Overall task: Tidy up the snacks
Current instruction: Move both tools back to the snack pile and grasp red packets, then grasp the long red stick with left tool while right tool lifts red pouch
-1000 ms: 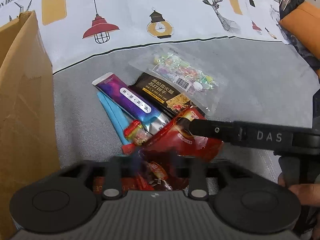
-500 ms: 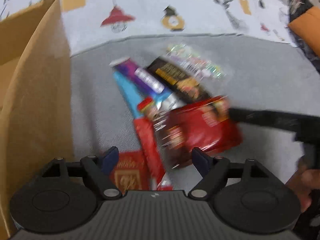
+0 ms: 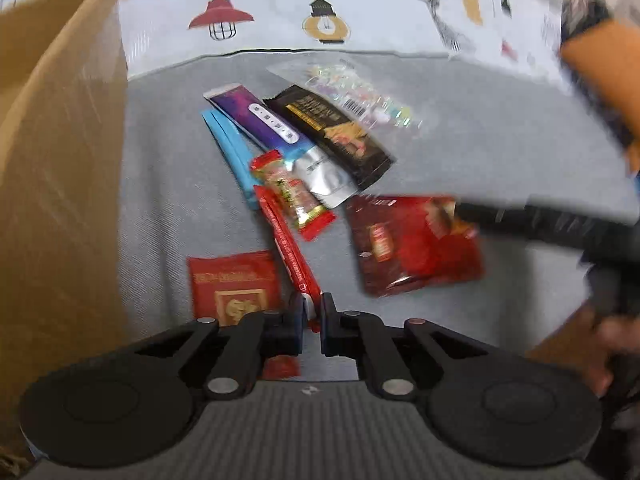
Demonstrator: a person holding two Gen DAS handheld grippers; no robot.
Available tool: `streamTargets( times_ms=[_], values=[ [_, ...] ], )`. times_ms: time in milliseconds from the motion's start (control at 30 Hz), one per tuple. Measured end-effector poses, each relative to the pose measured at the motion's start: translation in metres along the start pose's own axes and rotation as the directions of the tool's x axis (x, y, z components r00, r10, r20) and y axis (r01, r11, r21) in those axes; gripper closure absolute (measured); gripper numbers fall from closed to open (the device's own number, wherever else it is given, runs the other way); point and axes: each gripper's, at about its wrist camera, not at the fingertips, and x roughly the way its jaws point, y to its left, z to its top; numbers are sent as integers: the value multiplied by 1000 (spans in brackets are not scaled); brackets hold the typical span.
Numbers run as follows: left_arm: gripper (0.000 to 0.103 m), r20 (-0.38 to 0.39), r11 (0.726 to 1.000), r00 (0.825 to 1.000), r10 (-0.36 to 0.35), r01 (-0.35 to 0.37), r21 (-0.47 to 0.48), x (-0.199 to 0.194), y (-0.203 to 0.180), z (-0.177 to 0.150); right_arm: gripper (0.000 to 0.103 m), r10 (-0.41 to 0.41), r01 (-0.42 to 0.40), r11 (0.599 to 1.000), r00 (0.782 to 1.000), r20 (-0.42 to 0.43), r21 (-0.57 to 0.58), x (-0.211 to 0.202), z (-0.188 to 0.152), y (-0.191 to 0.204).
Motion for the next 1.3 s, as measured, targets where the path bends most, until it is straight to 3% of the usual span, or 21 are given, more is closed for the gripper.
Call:
streamTargets(
  times_ms=[67, 133, 167, 267, 333, 400, 433, 467, 500, 533, 567, 633, 800, 1100, 1300],
  values=[
    [89, -16, 999, 999, 30, -30, -36, 2, 1, -3, 22, 16, -16, 1000, 1000, 3, -23, 6, 0, 10],
    [68, -14, 997, 1000, 13, -14, -70, 2, 7, -7, 12, -1, 1, 996, 1000, -1, -86, 13, -4, 23],
    [51, -8, 996, 1000, 5, -5, -87, 2, 9, -8, 9, -18, 18, 992, 1000, -2, -122, 16, -5, 28],
    [49, 20, 994, 999, -26, 28, -106, 4, 11, -6, 1, -86, 81, 956, 996, -7, -283, 30, -16, 49],
    [52, 43, 995, 999, -29, 33, -92, 8, 8, -3, 2, -158, 146, 903, 987, 3, -405, 39, -26, 63],
    [76, 61, 998, 998, -13, 17, -60, 12, 3, 0, 6, -175, 165, 889, 984, 17, -427, 39, -29, 67],
    [77, 65, 999, 998, -11, 15, -49, 14, 1, 2, 17, -173, 169, 896, 985, 28, -411, 37, -26, 65],
    [80, 69, 999, 997, -15, 18, -46, 15, 1, 3, 36, -166, 170, 908, 985, 43, -382, 32, -23, 61],
    [83, 71, 999, 997, -18, 21, -43, 16, 0, 4, 45, -158, 167, 927, 986, 53, -336, 26, -18, 54],
    [84, 69, 999, 997, -21, 24, -41, 16, 0, 4, 68, -149, 158, 945, 987, 56, -285, 22, -13, 44],
    [84, 70, 999, 997, -23, 26, -39, 16, -1, 4, 84, -140, 150, 958, 988, 57, -244, 19, -9, 36],
    [84, 70, 999, 997, -31, 34, -41, 15, -1, 2, 89, -91, 97, 981, 995, 40, -170, 16, -4, 22],
    [85, 80, 997, 995, -54, 58, -54, 5, -2, -3, 94, -41, 47, 994, 997, 57, -97, 4, -5, 14],
    [90, 142, 990, 983, -118, 127, -56, -31, -5, 10, 100, -15, 46, 988, 977, 211, -144, -57, 1, 29],
    [90, 74, 990, 989, -127, 131, -55, -14, -4, 7, 100, -2, 36, 989, 972, 233, -144, -66, -4, 36]
  ],
)
